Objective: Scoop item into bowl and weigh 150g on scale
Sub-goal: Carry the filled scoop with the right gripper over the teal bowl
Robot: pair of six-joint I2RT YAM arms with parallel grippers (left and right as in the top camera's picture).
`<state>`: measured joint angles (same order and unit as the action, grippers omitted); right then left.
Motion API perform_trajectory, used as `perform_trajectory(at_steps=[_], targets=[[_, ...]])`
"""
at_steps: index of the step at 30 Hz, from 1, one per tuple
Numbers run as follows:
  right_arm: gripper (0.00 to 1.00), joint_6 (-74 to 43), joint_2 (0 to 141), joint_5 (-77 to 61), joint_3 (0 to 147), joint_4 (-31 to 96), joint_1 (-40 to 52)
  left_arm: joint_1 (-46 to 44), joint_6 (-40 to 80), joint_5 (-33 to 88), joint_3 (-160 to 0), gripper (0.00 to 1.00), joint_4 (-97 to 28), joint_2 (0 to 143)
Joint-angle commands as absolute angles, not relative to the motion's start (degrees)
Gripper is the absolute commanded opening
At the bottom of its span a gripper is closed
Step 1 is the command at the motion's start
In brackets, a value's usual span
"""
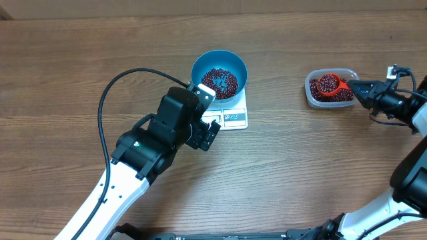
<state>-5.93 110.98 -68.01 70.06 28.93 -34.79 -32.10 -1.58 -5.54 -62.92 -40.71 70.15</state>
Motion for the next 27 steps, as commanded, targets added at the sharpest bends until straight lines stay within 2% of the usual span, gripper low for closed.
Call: perform_trajectory(at_steps=[1, 11, 27], targets=[[0.04, -5.5, 110.39, -70.22, 69.82, 28.12, -33.74, -31.83, -0.84, -4.86, -62.76, 1.0, -40.51, 69.65], [0.04, -6.24, 105.71, -70.19, 69.82, 27.49, -29.69, -31.83, -0.84, -4.86, -62.76, 1.0, -40.51, 69.65], [0.04, -15.11, 105.25, -70.85, 69.87, 23.14, -20.27, -31.83, -0.84, -4.86, -62.76, 1.0, -40.51, 69.65]])
